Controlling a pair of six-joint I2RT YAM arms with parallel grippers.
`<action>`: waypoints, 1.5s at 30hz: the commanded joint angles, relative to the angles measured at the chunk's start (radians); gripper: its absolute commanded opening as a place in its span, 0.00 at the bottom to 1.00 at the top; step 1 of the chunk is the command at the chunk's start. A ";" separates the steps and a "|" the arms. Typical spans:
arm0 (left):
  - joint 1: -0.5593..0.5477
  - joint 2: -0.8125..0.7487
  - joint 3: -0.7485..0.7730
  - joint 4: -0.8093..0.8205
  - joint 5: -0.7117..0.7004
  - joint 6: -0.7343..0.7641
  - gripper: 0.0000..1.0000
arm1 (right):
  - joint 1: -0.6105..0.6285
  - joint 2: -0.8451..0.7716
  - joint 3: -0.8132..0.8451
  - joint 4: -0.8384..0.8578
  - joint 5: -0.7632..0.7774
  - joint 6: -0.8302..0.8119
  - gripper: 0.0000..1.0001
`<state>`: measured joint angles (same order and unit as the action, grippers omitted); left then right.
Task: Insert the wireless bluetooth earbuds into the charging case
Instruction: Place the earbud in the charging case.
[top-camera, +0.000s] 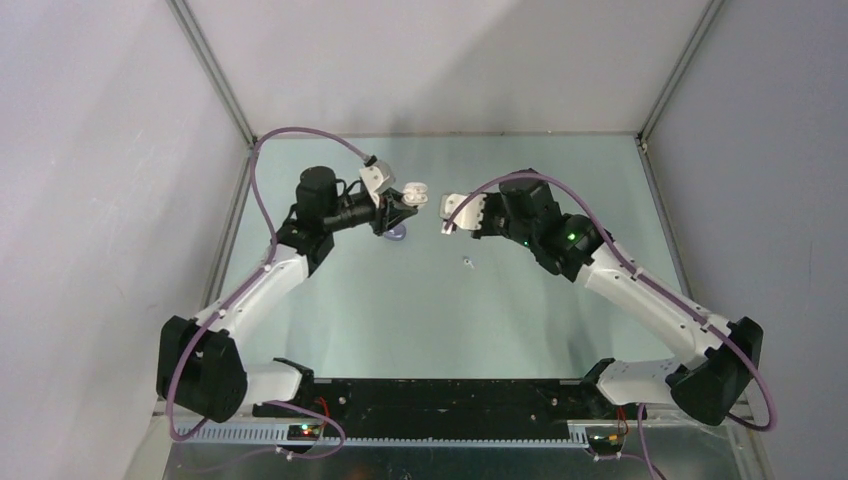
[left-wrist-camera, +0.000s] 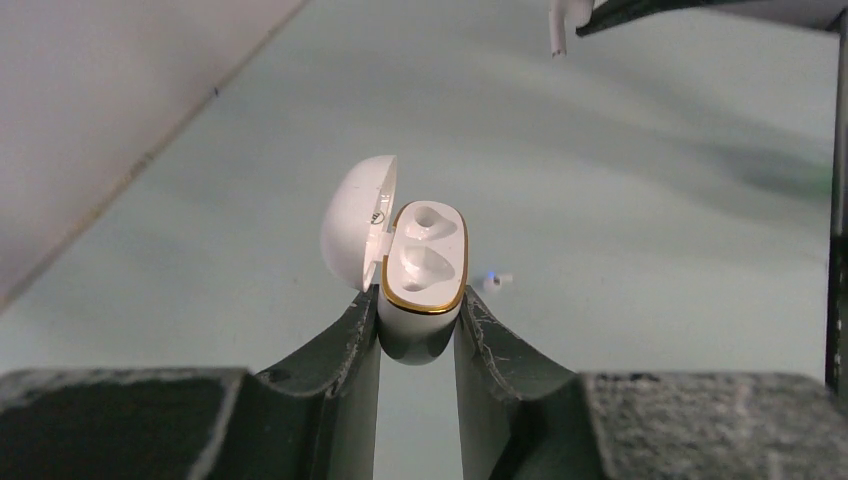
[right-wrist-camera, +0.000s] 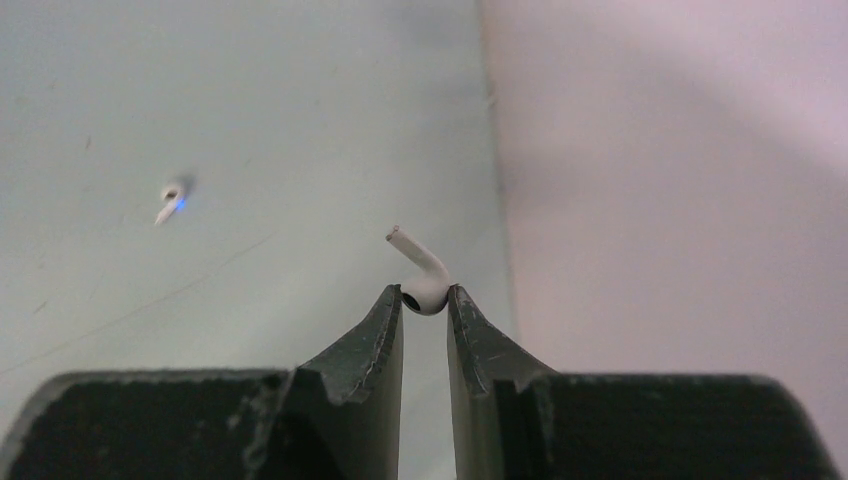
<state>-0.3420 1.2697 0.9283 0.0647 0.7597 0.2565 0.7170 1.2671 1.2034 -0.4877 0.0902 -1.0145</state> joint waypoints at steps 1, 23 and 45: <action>-0.048 -0.003 -0.014 0.289 -0.050 -0.194 0.00 | 0.089 0.000 0.103 0.077 0.087 -0.104 0.00; -0.160 -0.164 -0.262 0.611 -0.264 -0.091 0.00 | 0.191 -0.084 -0.299 0.958 -0.041 -0.560 0.00; -0.202 -0.131 -0.181 0.581 -0.321 0.002 0.00 | 0.151 -0.059 -0.285 0.864 -0.091 -0.812 0.00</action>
<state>-0.5304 1.1534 0.7082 0.6121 0.4644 0.2481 0.8661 1.2129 0.8860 0.3965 -0.0151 -1.7809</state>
